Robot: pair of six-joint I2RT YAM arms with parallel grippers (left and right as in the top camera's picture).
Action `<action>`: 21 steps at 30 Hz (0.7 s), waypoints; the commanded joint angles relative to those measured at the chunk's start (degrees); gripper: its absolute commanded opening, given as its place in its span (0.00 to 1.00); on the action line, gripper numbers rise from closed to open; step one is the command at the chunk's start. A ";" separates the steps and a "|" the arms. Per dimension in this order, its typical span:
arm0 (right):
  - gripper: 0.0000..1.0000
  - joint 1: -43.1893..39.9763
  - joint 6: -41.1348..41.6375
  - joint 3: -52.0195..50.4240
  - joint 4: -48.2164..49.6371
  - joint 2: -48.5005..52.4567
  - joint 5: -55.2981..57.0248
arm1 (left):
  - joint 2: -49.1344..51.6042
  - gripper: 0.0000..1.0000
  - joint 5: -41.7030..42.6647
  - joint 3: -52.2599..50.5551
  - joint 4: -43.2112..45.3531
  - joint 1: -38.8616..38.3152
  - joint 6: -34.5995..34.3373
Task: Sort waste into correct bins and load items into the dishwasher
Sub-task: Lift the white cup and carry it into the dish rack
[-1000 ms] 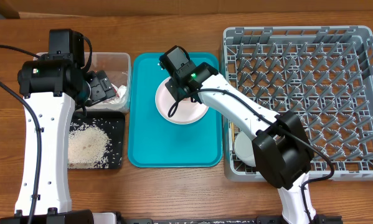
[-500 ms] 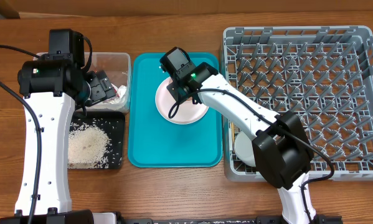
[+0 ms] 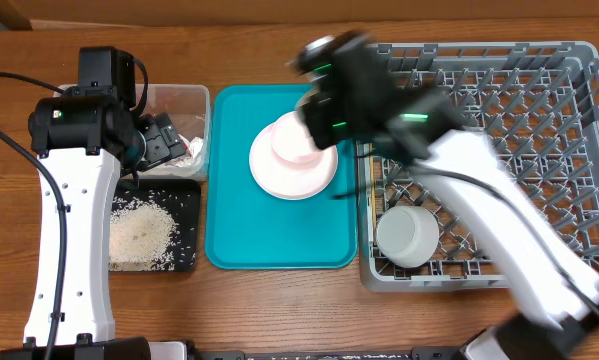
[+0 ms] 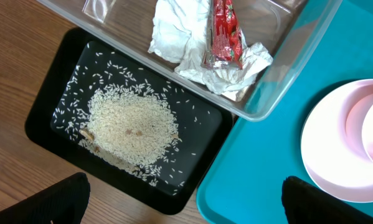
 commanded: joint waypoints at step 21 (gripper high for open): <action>0.04 -38.82 -10.64 -39.26 16.87 -0.66 -70.77 | 0.22 1.00 -0.37 0.55 0.04 -0.04 -0.17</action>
